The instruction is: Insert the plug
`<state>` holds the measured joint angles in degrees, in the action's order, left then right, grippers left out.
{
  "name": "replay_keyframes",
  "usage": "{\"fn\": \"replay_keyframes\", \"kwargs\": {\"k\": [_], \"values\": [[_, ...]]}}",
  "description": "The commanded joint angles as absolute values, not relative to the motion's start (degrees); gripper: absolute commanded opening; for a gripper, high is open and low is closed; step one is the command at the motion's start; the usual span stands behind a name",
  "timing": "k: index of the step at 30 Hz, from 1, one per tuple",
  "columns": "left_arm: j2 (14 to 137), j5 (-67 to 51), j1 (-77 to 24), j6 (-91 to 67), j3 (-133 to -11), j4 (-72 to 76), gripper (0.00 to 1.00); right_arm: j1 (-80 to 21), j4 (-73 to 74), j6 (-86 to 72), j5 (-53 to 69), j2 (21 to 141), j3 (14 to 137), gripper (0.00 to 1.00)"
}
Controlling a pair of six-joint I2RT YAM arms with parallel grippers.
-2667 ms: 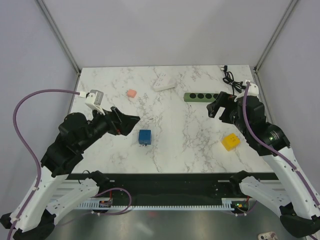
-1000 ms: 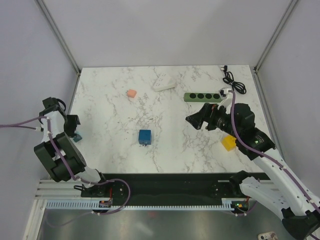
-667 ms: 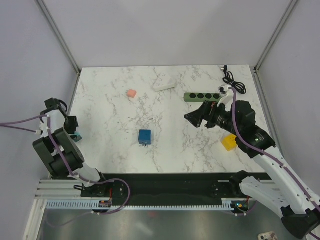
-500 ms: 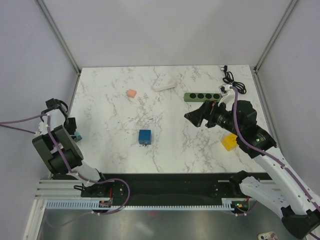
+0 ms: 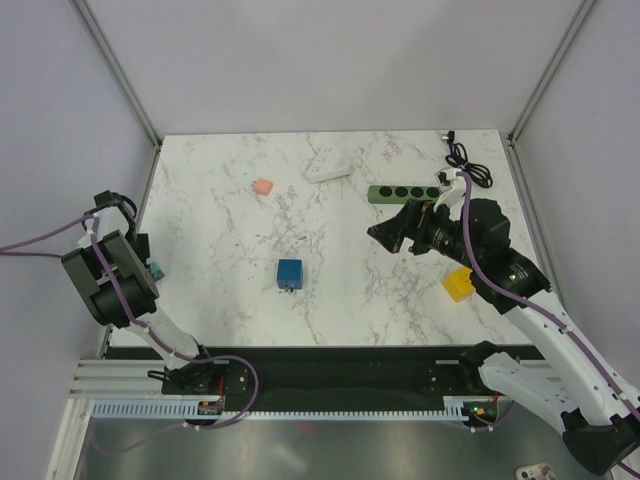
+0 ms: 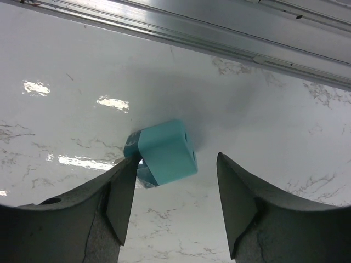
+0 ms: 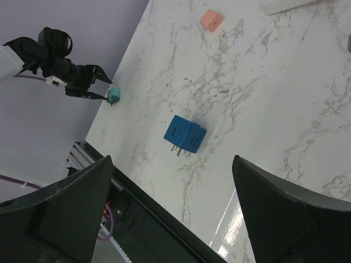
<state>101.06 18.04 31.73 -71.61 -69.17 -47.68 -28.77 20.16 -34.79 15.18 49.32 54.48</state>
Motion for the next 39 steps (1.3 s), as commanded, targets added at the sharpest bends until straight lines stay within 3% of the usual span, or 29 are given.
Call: {"fn": "replay_keyframes", "kwargs": {"k": [1,10,12,21,28,32,36,39], "values": [[105.4,14.9,30.8,-71.2,-69.5,-46.1,0.66,-28.8,18.8,-34.7,15.3,49.4,56.7,0.98],[102.2,15.9,21.9,-66.7,-68.1,-45.7,0.6,-28.9,20.0,-34.5,14.4,48.7,56.3,0.98],[101.3,15.0,19.1,-65.9,-65.7,-45.5,0.55,-28.9,20.4,-34.9,14.4,48.3,56.2,0.98],[91.0,12.7,6.2,-56.7,-61.9,-42.7,0.54,-28.9,21.8,-34.8,14.4,44.7,55.5,0.98],[80.5,20.7,7.8,-36.1,-61.5,-36.6,0.84,-28.9,22.4,-34.9,13.8,41.8,54.5,0.98],[80.9,12.2,16.0,-25.4,-60.9,-32.1,0.85,-28.8,22.0,-35.2,14.2,41.4,54.0,0.98],[84.3,4.4,24.3,-29.5,-62.0,-33.3,0.81,-28.8,21.4,-33.1,14.2,41.0,53.8,0.98],[86.4,1.8,24.9,-31.4,-61.1,-31.9,0.8,-28.9,20.7,-32.2,13.4,40.8,53.4,0.98]]}}
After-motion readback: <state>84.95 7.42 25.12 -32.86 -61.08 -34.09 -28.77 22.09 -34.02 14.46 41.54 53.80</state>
